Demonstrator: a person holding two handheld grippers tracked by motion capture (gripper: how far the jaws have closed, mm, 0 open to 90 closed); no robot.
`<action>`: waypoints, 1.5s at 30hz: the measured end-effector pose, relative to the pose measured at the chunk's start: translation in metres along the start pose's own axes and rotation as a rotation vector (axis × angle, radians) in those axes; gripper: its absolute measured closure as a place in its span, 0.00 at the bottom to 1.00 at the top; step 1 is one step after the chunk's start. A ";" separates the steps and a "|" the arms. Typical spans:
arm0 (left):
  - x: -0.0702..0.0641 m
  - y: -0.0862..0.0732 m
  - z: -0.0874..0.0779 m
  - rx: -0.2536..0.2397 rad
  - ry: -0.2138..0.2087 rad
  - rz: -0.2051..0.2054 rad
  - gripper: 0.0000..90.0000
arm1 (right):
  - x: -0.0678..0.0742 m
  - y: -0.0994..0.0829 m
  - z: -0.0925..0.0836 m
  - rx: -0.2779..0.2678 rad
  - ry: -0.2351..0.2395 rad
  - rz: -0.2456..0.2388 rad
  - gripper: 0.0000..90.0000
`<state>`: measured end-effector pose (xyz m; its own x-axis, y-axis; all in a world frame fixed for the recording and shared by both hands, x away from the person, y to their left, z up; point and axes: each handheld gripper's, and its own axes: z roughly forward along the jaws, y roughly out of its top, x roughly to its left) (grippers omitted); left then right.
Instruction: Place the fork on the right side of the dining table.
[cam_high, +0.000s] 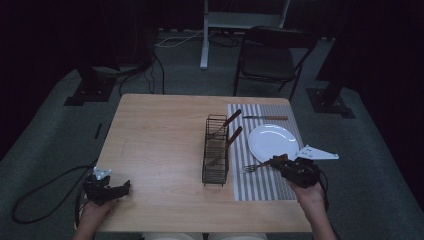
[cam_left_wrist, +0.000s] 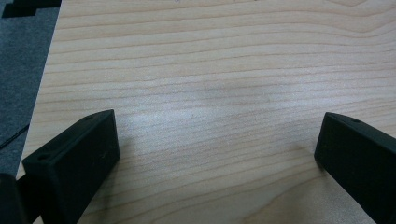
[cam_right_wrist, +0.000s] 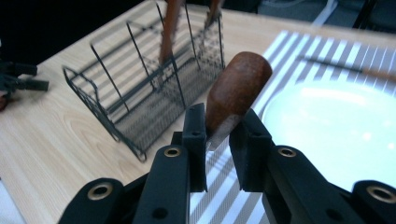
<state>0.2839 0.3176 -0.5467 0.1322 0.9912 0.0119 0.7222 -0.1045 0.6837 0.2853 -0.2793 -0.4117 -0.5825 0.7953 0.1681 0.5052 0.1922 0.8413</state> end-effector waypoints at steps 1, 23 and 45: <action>0.000 0.000 0.000 0.000 0.000 0.000 0.00 | -0.002 -0.005 0.002 0.011 -0.001 0.010 0.85; 0.000 0.000 0.000 0.000 0.000 0.000 0.00 | -0.033 -0.046 0.007 0.043 0.002 0.133 0.86; 0.000 0.000 0.000 0.000 0.000 0.000 0.00 | -0.092 -0.103 0.013 0.132 -0.001 0.233 0.59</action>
<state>0.2839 0.3176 -0.5467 0.1321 0.9912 0.0117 0.7221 -0.1043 0.6839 0.2954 -0.3644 -0.5206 -0.4402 0.8275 0.3485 0.7043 0.0776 0.7056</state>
